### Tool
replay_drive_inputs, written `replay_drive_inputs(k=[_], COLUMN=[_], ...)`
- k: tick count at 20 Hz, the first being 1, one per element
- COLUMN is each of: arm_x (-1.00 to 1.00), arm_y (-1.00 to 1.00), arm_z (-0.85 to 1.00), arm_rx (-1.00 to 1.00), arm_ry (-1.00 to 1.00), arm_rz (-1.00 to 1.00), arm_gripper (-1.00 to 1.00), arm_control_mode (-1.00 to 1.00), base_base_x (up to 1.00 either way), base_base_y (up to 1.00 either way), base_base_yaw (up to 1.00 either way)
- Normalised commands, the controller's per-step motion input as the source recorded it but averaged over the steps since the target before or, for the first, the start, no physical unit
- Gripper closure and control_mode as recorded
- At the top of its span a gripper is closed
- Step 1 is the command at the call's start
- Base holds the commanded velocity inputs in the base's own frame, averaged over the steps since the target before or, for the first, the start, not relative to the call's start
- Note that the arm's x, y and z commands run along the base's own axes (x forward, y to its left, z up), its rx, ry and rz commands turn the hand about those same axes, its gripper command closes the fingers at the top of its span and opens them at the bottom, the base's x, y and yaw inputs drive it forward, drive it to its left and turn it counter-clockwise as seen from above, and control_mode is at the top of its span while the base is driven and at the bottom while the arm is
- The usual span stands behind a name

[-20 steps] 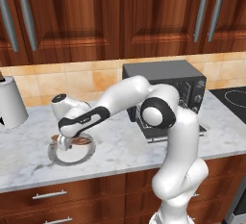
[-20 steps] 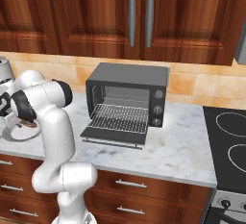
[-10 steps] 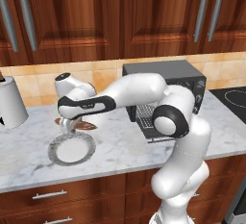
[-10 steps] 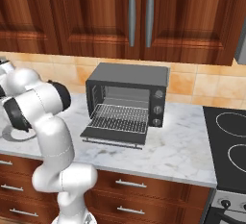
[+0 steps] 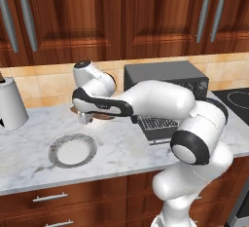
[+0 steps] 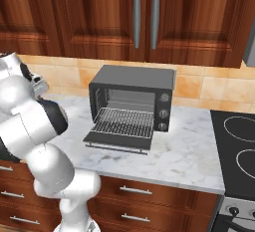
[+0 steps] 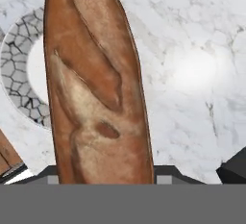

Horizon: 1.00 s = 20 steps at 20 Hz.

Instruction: Pull the toaster oven rack outwards. Pick up the baguette from the plate and place it on the toaster oven rack. Close the toaster oven door fully and set the temperature to the lowest setting.

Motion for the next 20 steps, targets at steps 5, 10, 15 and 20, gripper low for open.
replay_drive_inputs(k=[5, 10, 15, 20], arm_x=[-0.22, -0.24, -0.18, -0.15], arm_y=[-0.87, -0.81, -0.66, -0.59], arm_z=[0.49, 0.58, 0.47, 0.17], arm_rx=[0.12, 0.12, 0.03, 0.0], arm_ry=[-0.14, -0.05, 0.01, 0.06], arm_rz=[0.07, 0.13, 0.1, 0.08], arm_gripper=[1.0, 1.0, 1.0, 1.0], arm_control_mode=[-1.0, -1.0, -1.0, -1.0], base_base_x=[0.0, 0.0, 0.0, 0.0], base_base_y=[0.0, 0.0, 0.0, 0.0], base_base_yaw=[0.0, 0.0, 0.0, 0.0])
